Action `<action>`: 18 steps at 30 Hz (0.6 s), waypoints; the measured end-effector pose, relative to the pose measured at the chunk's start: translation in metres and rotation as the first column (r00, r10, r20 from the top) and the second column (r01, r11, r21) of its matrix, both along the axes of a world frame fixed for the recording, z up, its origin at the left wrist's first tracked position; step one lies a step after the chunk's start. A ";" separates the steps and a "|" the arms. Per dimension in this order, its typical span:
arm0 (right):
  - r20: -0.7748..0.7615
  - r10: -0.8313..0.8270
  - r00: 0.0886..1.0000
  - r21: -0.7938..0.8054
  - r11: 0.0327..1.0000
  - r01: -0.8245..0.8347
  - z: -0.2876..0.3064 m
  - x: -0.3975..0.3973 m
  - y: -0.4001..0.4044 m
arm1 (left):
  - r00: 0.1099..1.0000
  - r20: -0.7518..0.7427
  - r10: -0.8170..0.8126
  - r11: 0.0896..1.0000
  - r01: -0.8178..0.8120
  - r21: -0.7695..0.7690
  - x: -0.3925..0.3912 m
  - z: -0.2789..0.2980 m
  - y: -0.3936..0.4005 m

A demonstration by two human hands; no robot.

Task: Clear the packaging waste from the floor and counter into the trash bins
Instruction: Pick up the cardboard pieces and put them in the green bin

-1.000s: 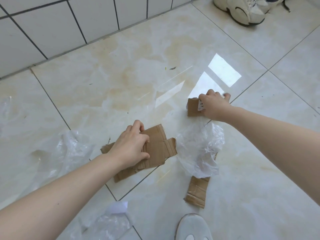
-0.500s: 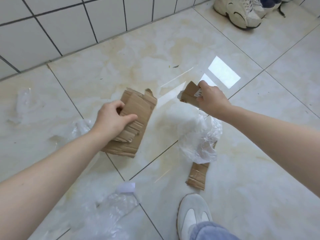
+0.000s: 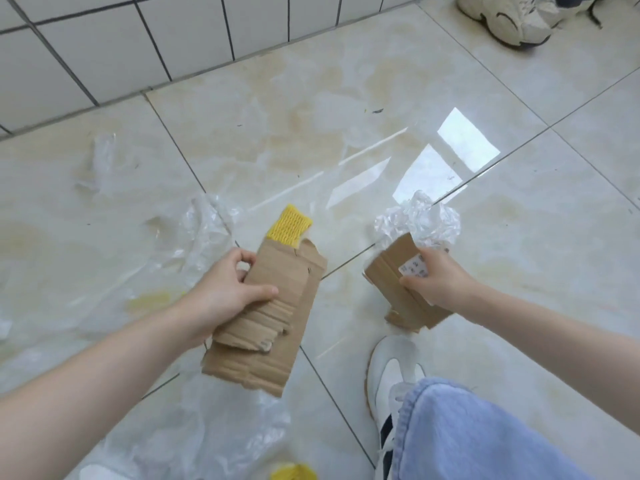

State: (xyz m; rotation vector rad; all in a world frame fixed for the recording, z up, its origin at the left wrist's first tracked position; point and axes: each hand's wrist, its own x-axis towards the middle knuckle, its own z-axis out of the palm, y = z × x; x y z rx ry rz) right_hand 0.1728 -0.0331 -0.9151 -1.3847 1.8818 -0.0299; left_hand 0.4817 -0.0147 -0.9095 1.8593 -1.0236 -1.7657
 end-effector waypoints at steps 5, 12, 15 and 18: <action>-0.018 0.089 0.996 0.172 0.981 -0.085 -0.006 -0.015 0.029 | 0.956 0.230 -0.185 0.978 0.201 -0.049 -0.003 -0.021 0.040; -0.107 0.095 0.990 0.118 0.990 -0.082 -0.006 -0.013 0.012 | 0.832 0.473 -0.288 0.939 0.343 -0.031 0.010 -0.030 0.040; -0.077 0.031 0.997 0.053 0.998 -0.027 -0.005 -0.013 0.000 | 0.846 0.479 -0.235 0.968 0.246 0.039 0.019 -0.031 0.038; -0.051 -0.054 0.997 0.017 0.998 0.055 -0.009 -0.012 -0.008 | 0.900 0.407 -0.157 0.987 0.150 0.048 0.027 -0.028 0.033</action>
